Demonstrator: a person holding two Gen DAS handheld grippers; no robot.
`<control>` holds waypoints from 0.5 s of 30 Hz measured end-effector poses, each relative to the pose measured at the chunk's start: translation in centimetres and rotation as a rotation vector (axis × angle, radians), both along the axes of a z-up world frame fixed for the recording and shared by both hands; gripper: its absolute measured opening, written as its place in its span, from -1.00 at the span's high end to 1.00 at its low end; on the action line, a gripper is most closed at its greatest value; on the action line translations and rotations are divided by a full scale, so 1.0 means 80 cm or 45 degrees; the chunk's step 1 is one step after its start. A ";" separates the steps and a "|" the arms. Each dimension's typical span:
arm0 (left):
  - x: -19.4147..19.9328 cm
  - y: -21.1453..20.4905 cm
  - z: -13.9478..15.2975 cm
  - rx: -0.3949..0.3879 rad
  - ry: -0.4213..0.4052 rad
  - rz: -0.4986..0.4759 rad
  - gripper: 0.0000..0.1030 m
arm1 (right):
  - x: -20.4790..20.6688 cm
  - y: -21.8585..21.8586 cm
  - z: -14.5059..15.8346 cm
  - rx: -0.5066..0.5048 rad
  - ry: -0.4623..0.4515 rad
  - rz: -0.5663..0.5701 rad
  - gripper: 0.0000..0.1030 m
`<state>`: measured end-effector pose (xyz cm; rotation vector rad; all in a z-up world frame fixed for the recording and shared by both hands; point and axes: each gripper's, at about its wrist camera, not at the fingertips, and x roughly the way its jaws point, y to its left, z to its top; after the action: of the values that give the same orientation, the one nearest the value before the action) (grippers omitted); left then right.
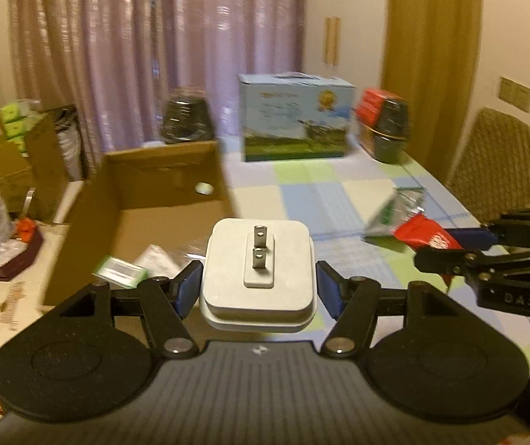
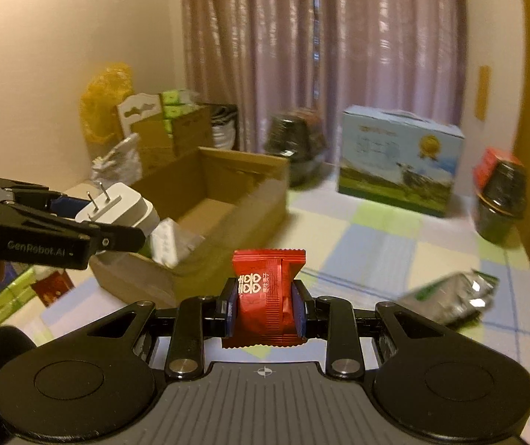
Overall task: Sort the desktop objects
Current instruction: 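Carry the red packet and the white plug toward the cardboard box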
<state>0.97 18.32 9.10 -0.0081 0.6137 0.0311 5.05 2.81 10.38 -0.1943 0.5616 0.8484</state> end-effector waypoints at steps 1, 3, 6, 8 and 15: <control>0.000 0.011 0.002 0.005 -0.003 0.015 -0.18 | 0.002 0.010 0.002 0.007 0.003 0.015 0.48; 0.001 0.030 0.006 0.017 -0.002 0.035 -0.18 | 0.006 0.029 0.004 0.018 0.005 0.040 0.48; 0.006 0.057 0.009 0.044 0.001 0.057 -0.18 | 0.012 0.059 0.007 0.035 0.015 0.074 0.48; 0.011 0.075 0.009 0.049 0.006 0.071 -0.18 | 0.017 0.077 0.009 0.044 0.024 0.091 0.48; 0.032 0.138 -0.001 0.044 0.038 0.137 -0.18 | 0.034 0.132 0.010 0.046 0.031 0.136 0.48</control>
<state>3.55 29.37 9.02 -0.0071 0.6424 0.1459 7.79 13.40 11.19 -0.1823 0.5619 0.9651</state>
